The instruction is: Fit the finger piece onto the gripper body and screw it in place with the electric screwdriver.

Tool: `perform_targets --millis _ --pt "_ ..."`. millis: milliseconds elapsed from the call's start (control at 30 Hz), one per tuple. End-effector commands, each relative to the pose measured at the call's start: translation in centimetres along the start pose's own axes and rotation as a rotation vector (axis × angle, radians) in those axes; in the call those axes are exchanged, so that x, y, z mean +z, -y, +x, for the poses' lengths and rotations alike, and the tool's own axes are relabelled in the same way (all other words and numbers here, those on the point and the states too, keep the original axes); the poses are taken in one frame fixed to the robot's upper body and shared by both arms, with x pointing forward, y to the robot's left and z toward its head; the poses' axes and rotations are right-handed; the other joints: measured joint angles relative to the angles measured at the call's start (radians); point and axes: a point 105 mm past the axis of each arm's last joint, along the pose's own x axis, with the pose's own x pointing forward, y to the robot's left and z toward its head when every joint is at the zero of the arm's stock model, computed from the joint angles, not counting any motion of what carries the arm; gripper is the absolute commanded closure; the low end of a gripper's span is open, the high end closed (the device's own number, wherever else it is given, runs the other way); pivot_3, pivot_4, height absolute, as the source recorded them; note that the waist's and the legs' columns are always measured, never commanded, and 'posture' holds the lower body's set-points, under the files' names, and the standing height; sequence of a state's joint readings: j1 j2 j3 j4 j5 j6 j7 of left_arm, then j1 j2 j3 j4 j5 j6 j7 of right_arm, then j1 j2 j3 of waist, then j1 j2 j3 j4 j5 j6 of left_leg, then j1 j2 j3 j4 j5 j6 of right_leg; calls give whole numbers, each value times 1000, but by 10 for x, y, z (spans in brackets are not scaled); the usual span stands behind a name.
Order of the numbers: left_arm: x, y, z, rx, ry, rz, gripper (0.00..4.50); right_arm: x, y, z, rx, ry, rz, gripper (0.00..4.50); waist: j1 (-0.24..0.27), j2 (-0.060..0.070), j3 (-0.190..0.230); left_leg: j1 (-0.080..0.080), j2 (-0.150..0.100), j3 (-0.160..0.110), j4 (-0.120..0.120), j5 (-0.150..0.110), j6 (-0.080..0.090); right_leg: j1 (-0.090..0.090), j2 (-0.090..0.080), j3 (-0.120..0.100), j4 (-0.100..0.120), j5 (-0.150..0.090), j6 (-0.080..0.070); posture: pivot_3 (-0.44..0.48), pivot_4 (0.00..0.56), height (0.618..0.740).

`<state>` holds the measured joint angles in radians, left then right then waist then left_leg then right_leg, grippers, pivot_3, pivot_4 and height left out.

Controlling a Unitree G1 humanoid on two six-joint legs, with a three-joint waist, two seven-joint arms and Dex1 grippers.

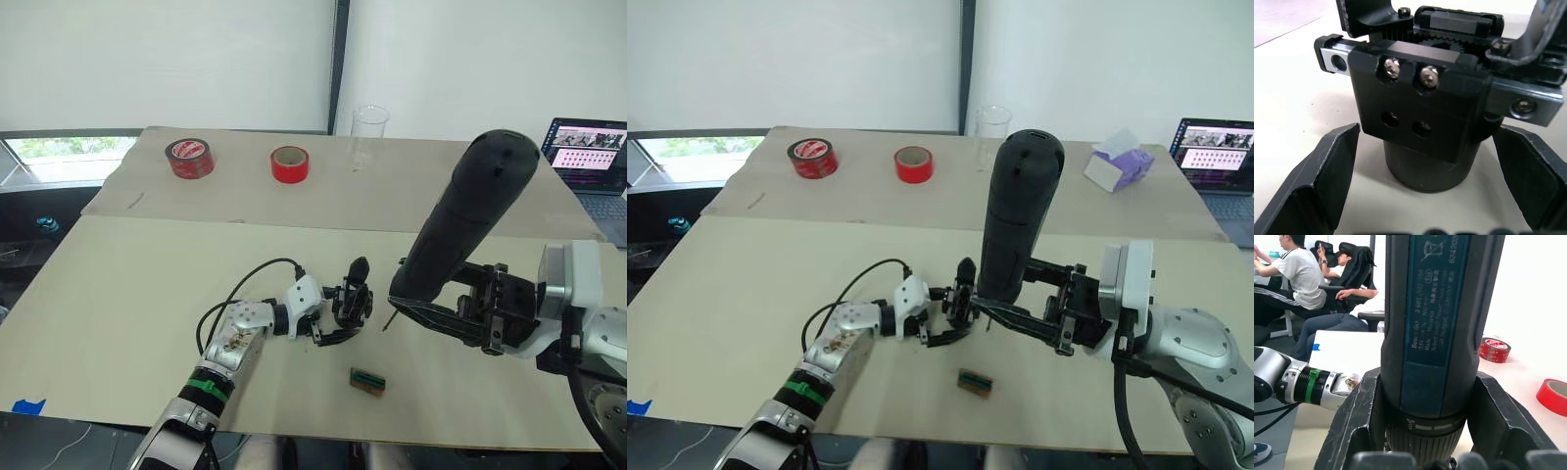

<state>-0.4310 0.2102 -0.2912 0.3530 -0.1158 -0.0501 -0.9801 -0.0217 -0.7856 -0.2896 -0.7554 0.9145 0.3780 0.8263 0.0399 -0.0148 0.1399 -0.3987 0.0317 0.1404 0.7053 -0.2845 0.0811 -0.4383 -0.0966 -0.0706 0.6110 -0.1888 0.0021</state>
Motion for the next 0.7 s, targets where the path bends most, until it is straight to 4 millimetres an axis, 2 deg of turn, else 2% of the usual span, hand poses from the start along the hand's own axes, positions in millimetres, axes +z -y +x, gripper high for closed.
perform_targets --millis 33,67,167,467,700 --pt "-6 3 6 -9 -21 1 555 11 -1 -1 -9 17 -65 2594 2 0 0 0 0 0 0 0 0 0 0 0 0 0 0 0 150 740" --pt "-6 3 6 -12 -20 -5 765 11 -1 -1 -10 17 -65 2594 2 0 0 0 0 0 0 0 0 0 0 0 0 0 0 0 150 740" --pt "-9 1 3 -24 -35 -7 2208 11 0 -2 -12 15 -66 2594 2 0 0 0 0 0 1 0 1 1 -1 0 0 0 0 0 150 740" --pt "-8 -6 -17 -229 -38 56 2219 10 -1 -4 -3 3 -44 2594 -10 0 0 0 0 0 1 -1 1 0 1 0 0 0 0 0 150 740" --pt "-14 -13 -17 -297 -80 93 2219 9 -4 -4 12 -6 -18 2594 -16 -1 0 -1 0 0 1 -1 1 0 1 -1 0 0 0 0 150 740"
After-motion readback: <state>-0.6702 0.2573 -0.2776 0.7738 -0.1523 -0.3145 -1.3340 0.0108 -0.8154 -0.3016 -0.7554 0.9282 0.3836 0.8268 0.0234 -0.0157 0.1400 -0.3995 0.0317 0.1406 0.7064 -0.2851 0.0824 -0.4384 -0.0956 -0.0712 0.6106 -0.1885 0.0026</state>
